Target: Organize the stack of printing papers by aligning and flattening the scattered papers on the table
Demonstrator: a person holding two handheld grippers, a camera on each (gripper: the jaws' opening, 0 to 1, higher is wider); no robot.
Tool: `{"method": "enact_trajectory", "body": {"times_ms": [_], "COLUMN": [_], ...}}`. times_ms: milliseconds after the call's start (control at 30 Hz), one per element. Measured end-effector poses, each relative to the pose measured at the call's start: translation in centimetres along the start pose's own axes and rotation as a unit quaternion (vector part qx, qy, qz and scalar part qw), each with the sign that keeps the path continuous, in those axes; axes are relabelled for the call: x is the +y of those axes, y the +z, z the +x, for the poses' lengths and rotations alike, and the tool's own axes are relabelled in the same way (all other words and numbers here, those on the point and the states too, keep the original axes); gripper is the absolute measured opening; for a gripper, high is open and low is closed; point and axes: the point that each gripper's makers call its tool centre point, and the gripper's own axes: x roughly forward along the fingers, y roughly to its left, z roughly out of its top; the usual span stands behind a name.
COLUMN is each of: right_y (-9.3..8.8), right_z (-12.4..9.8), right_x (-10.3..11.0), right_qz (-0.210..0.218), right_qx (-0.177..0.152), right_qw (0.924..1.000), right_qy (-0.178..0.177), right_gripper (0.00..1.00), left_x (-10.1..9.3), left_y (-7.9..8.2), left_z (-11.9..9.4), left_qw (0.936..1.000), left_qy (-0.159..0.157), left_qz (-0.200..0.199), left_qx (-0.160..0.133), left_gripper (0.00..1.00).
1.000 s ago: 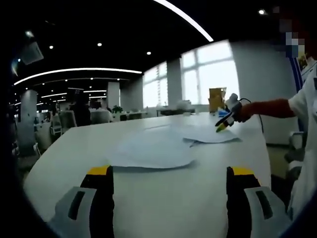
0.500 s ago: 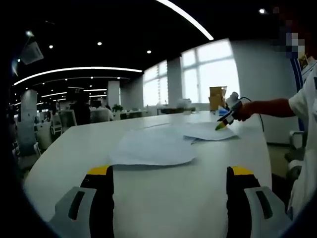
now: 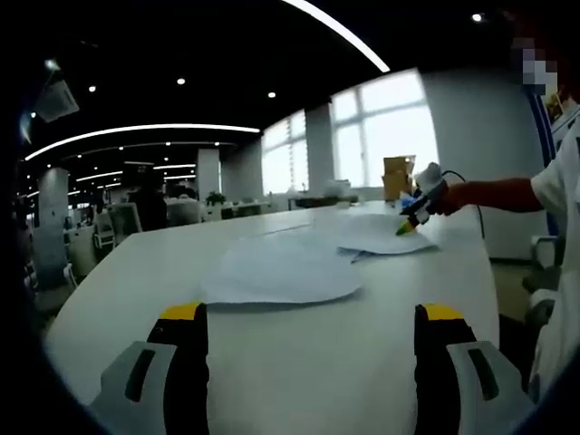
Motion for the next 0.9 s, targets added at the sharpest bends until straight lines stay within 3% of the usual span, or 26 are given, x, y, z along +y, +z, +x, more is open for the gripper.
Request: {"method": "enact_trajectory", "body": {"times_ms": [200, 467, 600, 767, 900], "right_y": [0.0, 0.1, 0.5, 1.2, 1.8], "right_z": [-0.4, -0.4, -0.4, -0.8, -1.2], "right_x": [-0.3, 0.2, -0.3, -0.3, -0.3], "right_qz": [-0.03, -0.073, -0.031, -0.019, 0.05], "right_qx": [0.005, 0.01, -0.003, -0.02, -0.043], "right_qw": [0.9992, 0.9969, 0.9991, 0.9993, 0.9978], "right_qy": [-0.024, -0.028, -0.028, -0.024, -0.012], "right_gripper": [0.42, 0.33, 0.32, 0.23, 0.21], "left_x": [0.1, 0.1, 0.0, 0.0, 0.0], "left_y": [0.0, 0.0, 0.1, 0.1, 0.2], "left_z": [0.0, 0.0, -0.1, -0.1, -0.2], "left_qw": [1.0, 1.0, 1.0, 1.0, 1.0], "left_qy": [0.0, -0.001, -0.001, -0.001, -0.003], "left_qz": [0.002, 0.005, 0.006, 0.007, 0.005], "left_qx": [0.001, -0.002, -0.005, -0.005, -0.007], "left_gripper": [0.97, 0.97, 0.97, 0.97, 0.97]}}
